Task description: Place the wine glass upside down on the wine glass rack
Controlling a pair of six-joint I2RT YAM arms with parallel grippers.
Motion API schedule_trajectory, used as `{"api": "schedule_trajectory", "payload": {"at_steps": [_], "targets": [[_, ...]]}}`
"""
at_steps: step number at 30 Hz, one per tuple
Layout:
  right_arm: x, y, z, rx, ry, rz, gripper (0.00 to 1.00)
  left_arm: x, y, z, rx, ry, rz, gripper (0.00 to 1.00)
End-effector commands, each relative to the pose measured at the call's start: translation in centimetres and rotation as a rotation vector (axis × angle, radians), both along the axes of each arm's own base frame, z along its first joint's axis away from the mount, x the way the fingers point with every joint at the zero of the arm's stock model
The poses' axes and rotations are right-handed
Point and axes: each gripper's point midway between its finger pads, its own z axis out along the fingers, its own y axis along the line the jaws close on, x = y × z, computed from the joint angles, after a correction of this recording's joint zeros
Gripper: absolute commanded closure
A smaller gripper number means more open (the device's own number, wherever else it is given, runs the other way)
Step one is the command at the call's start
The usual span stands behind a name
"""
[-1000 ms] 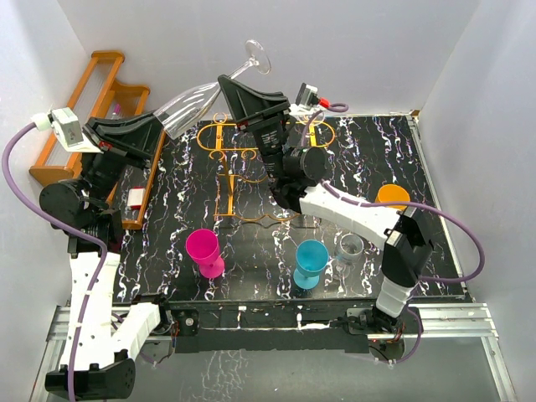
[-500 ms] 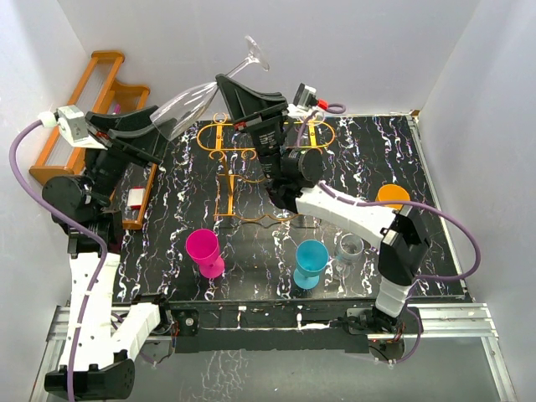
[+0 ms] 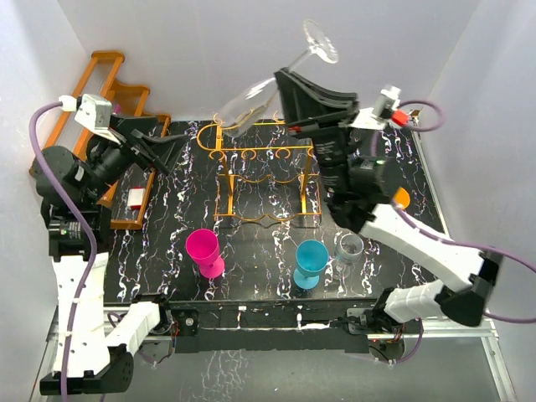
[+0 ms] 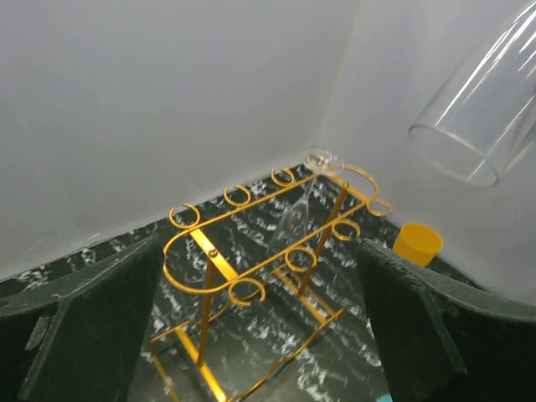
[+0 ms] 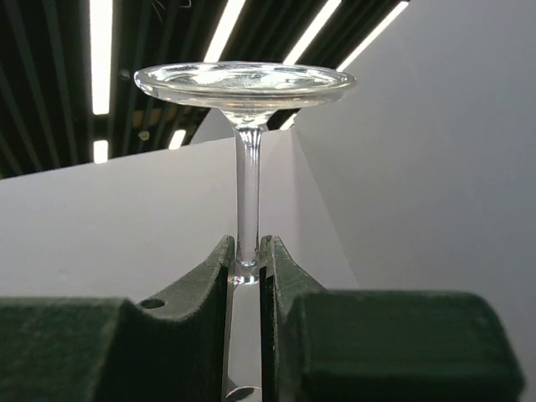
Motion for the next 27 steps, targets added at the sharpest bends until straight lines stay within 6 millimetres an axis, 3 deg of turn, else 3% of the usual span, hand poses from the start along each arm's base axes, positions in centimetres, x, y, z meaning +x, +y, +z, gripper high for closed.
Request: {"api": "schedule_trajectory", "payload": {"at_steps": [1, 8, 14, 19, 27], "targets": [[-1.3, -3.3, -0.9, -0.242, -0.017, -0.208, 0.92, -2.1, -0.3, -4.8, 0.304, 0.140, -0.076, 0.03], [-3.7, -6.4, -8.1, -0.498, 0.106, -0.202, 0.92, -4.2, 1.1, -13.6, 0.554, 0.443, -0.188, 0.03], [-4.1, -8.1, -15.5, -0.630, 0.237, -0.207, 0.92, -5.2, 2.5, -20.2, 0.668, 0.653, -0.254, 0.14], [-3.6, -7.4, -21.0, -0.795, 0.239, -0.232, 0.92, -5.6, 2.3, -22.5, 0.664, 0.723, -0.302, 0.16], [-2.0, -7.4, -26.1, -0.905, 0.344, -0.284, 0.92, -5.8, 2.2, -25.0, 0.653, 0.810, -0.347, 0.18]]}}
